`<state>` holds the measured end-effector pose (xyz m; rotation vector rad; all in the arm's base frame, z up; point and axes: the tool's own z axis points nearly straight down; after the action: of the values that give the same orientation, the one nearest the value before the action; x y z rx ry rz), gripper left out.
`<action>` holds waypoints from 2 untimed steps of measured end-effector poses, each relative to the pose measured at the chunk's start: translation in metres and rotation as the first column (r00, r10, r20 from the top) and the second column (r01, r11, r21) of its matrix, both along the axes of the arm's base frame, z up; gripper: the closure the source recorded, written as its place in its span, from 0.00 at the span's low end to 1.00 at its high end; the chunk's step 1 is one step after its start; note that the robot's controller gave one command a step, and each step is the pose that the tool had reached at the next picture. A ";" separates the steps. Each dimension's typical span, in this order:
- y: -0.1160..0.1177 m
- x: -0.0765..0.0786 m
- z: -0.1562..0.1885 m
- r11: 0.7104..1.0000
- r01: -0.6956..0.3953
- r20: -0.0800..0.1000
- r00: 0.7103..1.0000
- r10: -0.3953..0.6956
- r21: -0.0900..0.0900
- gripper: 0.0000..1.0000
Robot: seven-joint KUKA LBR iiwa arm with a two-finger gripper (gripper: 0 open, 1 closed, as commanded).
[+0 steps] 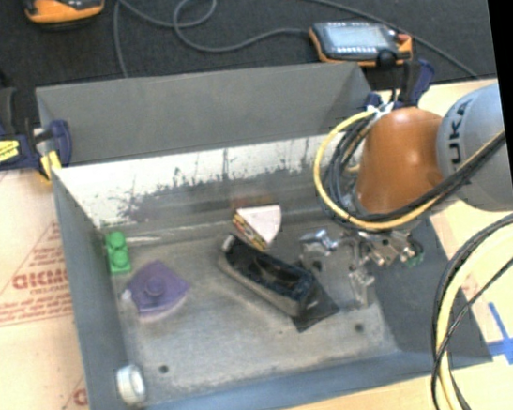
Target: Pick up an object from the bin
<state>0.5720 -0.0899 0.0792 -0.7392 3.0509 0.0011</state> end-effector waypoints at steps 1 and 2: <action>0.016 -0.026 -0.005 0.996 0.088 0.003 0.996 -0.088 -0.001 0.00; 0.020 -0.034 -0.006 0.996 0.092 0.003 0.996 -0.092 0.000 0.00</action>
Offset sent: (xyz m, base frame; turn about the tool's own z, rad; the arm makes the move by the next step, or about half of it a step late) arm 0.0079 0.0224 -0.0092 0.1482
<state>0.5382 -0.0698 0.0734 -0.5972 3.0793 -0.0002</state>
